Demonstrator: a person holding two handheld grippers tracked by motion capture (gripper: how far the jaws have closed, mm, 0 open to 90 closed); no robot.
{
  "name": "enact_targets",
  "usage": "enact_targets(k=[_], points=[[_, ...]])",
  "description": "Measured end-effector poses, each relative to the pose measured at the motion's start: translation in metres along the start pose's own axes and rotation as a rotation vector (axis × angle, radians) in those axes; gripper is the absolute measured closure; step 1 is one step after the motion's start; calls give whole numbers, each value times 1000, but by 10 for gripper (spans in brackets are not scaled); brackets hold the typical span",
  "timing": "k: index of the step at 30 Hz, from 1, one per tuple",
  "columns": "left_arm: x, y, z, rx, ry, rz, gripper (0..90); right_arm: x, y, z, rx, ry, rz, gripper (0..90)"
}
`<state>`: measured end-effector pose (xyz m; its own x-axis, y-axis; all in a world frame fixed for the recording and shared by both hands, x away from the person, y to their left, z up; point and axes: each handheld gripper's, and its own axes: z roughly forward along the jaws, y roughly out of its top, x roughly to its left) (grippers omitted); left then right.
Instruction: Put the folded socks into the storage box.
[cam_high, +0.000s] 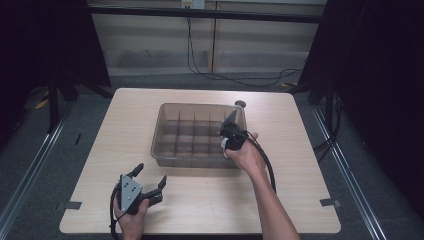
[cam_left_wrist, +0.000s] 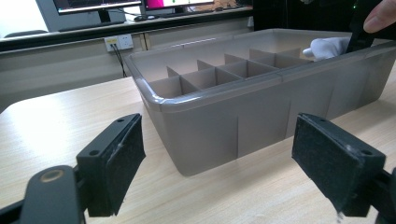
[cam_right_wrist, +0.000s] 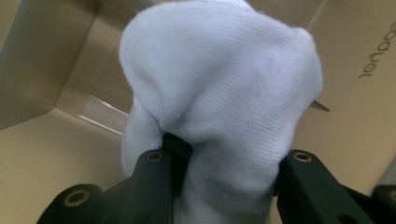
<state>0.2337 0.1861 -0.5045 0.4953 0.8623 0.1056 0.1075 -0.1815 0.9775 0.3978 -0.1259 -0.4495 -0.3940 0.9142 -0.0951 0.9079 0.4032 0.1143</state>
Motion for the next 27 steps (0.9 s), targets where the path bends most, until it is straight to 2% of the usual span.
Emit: enact_targets(k=[16,19,22,27], points=[[1,0,-1,-7,-6,-14,166,-3,1,-9,1,-1,-17,600],[1,0,-1,-9,-6,-13,166,-3,0,-16,-15,-17,-16,548],[1,0,-1,-7,-6,-11,166,-7,-2,-18,-16,25,-7,557],[1,0,0,-4,-8,-11,166,-11,-4,-23,-35,54,-1,532]])
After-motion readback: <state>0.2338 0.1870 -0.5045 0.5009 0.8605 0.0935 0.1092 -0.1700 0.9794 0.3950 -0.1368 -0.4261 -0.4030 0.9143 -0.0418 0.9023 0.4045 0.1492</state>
